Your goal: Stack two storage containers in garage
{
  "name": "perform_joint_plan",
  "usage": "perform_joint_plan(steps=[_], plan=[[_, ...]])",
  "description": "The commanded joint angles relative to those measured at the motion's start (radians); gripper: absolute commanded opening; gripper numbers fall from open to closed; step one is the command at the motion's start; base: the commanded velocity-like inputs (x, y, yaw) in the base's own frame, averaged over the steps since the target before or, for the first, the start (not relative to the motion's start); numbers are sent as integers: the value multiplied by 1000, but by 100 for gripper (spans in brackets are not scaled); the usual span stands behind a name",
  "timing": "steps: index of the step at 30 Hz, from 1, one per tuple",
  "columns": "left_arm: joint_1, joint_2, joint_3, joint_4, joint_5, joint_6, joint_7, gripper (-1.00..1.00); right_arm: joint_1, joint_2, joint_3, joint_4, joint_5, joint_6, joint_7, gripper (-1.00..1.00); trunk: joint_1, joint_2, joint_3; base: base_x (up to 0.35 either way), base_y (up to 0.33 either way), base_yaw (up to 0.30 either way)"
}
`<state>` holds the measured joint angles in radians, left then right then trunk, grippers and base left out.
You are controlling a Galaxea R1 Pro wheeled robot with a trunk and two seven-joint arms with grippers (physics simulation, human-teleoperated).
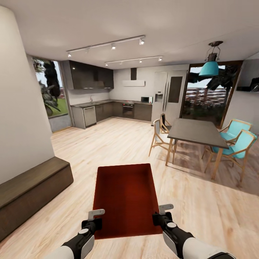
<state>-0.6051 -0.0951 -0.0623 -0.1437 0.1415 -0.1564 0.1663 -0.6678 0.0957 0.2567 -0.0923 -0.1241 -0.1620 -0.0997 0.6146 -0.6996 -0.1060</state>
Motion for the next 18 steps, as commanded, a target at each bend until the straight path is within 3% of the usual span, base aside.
perform_joint_plan(steps=[1, 18], plan=[[-1, 0, 65, 3, 56, -5, 33, -100, -1, 1, -62, -77, 0, -10, 2, -100, 0, -1, -2, 0, 0, -282], [-1, 0, 65, 2, 56, -5, 33, -100, -1, 1, -62, -77, 0, -9, 2, -100, 0, -1, -2, 0, 0, -282]])
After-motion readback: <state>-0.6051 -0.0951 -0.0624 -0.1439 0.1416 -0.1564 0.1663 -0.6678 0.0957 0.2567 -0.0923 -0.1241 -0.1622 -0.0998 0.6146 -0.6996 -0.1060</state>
